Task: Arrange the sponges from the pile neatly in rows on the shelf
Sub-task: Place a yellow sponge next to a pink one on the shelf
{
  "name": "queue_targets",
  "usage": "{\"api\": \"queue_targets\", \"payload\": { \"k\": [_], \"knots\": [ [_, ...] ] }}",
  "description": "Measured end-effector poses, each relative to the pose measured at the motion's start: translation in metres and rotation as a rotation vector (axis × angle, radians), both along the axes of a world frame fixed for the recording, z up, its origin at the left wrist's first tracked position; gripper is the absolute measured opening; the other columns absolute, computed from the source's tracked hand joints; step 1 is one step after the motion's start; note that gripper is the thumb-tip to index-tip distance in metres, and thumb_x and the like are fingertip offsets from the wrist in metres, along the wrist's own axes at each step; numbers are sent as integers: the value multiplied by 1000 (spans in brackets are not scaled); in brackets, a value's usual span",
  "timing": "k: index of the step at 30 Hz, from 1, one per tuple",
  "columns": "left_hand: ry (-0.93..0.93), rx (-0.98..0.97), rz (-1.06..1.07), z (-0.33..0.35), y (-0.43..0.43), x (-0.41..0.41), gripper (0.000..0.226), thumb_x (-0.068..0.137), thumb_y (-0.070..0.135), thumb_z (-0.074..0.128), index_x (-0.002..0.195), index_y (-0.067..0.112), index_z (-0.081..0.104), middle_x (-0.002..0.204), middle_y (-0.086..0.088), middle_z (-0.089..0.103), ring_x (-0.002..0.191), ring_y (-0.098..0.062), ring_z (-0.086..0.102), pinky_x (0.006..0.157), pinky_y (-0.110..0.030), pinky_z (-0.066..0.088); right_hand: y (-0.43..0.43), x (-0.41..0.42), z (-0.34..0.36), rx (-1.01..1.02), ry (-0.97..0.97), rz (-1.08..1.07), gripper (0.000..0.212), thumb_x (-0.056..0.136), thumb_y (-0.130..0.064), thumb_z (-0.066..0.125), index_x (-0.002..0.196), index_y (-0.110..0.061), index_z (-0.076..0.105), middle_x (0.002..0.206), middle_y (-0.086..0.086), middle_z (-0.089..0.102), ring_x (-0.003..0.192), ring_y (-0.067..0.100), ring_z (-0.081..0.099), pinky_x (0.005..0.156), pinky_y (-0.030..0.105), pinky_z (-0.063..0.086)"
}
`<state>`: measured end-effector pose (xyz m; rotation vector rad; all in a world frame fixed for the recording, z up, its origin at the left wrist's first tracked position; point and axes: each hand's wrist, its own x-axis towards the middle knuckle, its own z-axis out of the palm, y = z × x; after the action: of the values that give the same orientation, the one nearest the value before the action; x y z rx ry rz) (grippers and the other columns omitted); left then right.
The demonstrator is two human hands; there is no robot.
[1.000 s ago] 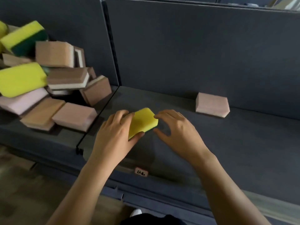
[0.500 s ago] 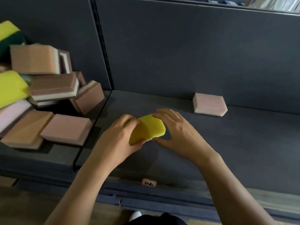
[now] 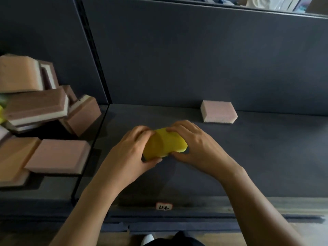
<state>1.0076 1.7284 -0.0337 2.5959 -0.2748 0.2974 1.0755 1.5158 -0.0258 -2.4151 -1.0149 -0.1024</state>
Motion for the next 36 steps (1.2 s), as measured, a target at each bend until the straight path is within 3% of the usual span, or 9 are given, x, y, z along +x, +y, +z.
{"api": "queue_targets", "payload": {
  "k": [5,10,16,20,25,33,36],
  "knots": [
    [-7,7,-74,3,-9,12,70,76,39,75,135,13,50,133,-2,50,116,-20,55,86,-29,51,-20,0,3,7,-19,-88,60,77,-29,76,132,-24,52,132,-8,47,117,12,50,79,40,54],
    [-20,-55,-122,10,-36,26,67,77,35,76,134,16,49,132,2,47,106,-19,59,81,-39,56,-44,4,10,-46,-81,-100,66,79,-35,77,137,-23,49,142,-7,44,129,13,43,95,32,46],
    [-27,-98,-153,18,-81,45,66,76,43,69,134,17,49,132,5,47,104,-14,59,81,-36,56,-83,16,21,-72,-176,-95,60,80,-40,76,133,-25,52,143,-5,48,131,19,46,94,42,49],
    [-46,-92,-175,21,-116,58,65,78,39,73,134,20,49,133,8,45,105,-10,57,83,-33,55,-118,25,23,-85,-197,-105,58,82,-40,76,133,-27,54,142,-7,50,131,15,45,94,41,51],
    [-75,-27,-196,25,-153,75,68,79,42,71,138,21,45,136,8,44,114,-11,53,86,-26,49,-153,38,22,-89,-227,-159,56,81,-42,77,131,-31,55,142,-9,51,129,14,48,90,41,52],
    [-82,115,-191,39,-190,109,76,82,37,73,146,33,32,142,14,34,120,-7,45,83,-33,51,-204,64,27,-113,-261,-269,56,79,-35,79,129,-29,56,136,-9,54,126,15,51,82,33,48],
    [-63,270,-123,35,-194,124,64,87,39,67,143,25,38,140,9,36,120,-13,46,84,-32,49,-219,75,24,-174,-222,-334,55,81,-32,77,131,-31,55,138,-9,52,127,15,49,81,30,41]
  ]
}}
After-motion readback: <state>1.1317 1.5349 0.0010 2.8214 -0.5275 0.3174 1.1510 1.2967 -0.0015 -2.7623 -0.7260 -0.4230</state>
